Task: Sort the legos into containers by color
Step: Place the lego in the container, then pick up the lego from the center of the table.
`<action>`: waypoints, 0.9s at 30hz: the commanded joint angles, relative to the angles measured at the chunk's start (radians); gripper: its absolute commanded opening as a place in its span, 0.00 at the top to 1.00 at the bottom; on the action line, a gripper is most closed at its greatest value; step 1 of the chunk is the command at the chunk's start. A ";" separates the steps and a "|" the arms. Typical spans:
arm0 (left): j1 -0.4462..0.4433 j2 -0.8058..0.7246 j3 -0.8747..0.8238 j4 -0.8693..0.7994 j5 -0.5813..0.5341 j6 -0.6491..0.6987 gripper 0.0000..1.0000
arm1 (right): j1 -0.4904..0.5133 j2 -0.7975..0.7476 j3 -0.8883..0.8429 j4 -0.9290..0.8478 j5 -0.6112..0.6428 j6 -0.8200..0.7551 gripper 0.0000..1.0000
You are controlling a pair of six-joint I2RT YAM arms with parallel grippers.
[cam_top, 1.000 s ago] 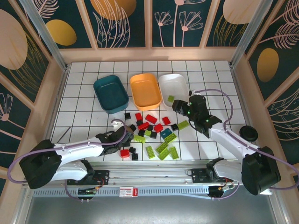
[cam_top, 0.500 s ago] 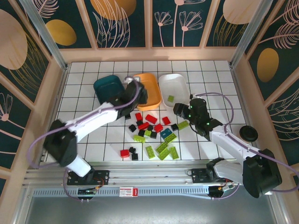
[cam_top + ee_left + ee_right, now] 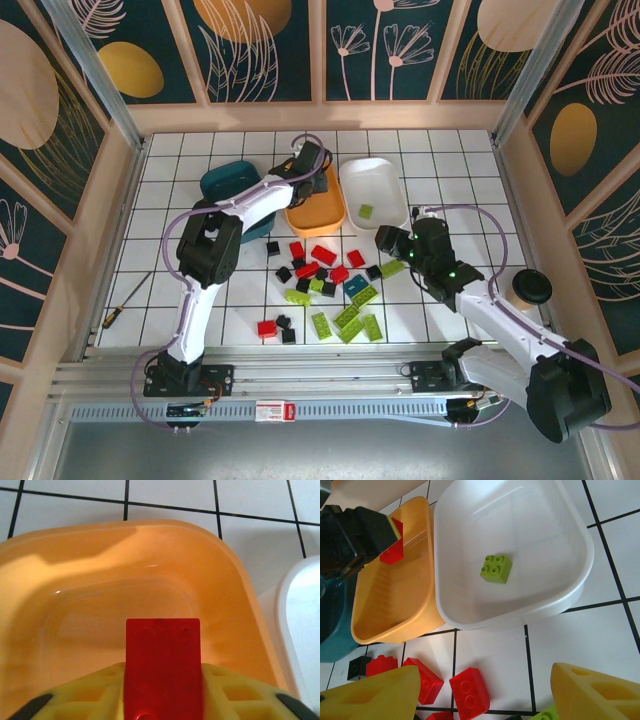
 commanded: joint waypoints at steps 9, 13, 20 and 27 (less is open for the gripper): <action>0.002 -0.158 -0.074 0.012 0.068 -0.007 0.30 | -0.003 -0.057 -0.014 -0.049 0.012 0.020 0.30; -0.026 -0.418 -0.392 0.135 0.099 -0.034 0.23 | -0.003 -0.055 -0.017 -0.040 -0.011 0.014 0.30; -0.152 -0.821 -0.913 0.176 0.050 -0.109 0.20 | 0.003 -0.019 -0.026 -0.013 -0.033 0.012 0.30; -0.196 -1.042 -1.244 0.165 0.089 -0.207 0.15 | 0.008 -0.007 -0.040 0.012 -0.033 0.018 0.30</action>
